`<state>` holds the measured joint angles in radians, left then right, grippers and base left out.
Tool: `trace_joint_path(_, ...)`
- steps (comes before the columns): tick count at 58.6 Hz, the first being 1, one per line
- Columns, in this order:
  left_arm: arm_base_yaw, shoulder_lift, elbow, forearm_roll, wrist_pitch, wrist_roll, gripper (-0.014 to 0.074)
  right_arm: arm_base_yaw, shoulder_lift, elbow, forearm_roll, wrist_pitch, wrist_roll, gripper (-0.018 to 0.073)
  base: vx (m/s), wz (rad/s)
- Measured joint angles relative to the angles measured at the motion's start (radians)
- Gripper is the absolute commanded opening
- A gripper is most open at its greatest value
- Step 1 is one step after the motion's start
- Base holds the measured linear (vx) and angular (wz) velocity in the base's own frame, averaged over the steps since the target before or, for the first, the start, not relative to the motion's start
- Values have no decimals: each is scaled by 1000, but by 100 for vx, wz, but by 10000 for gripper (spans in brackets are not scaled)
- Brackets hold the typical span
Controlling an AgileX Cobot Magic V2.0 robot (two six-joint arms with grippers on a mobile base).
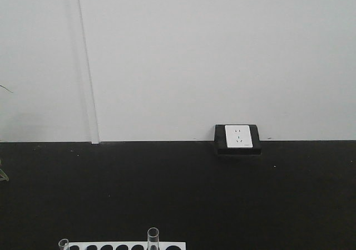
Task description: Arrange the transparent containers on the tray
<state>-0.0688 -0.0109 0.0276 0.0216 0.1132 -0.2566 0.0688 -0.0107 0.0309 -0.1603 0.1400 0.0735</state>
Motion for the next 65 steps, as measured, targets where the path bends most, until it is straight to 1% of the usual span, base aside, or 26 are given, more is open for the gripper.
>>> trace_joint_path(65, 0, 0, 0, 0, 0, 0, -8, 0, 0, 0, 0, 0, 0, -11, 0, 0)
